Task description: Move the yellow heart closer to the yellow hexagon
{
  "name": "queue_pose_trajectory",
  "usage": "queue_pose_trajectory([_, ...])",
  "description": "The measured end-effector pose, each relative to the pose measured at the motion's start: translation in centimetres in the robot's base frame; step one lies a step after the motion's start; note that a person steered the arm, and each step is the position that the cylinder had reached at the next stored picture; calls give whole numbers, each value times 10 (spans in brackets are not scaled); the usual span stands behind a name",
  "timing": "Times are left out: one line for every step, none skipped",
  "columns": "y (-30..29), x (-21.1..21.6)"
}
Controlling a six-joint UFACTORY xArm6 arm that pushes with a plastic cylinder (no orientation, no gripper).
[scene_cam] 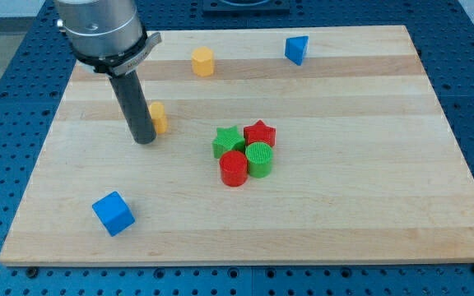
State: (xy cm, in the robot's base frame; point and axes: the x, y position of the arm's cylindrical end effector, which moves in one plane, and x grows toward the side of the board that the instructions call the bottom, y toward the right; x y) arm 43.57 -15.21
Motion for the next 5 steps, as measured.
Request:
queue_pose_trajectory([0,-39])
queue_pose_trajectory([10,-71])
queue_pose_trajectory([24,-95])
queue_pose_trajectory([34,-105])
queue_pose_trajectory([33,-88])
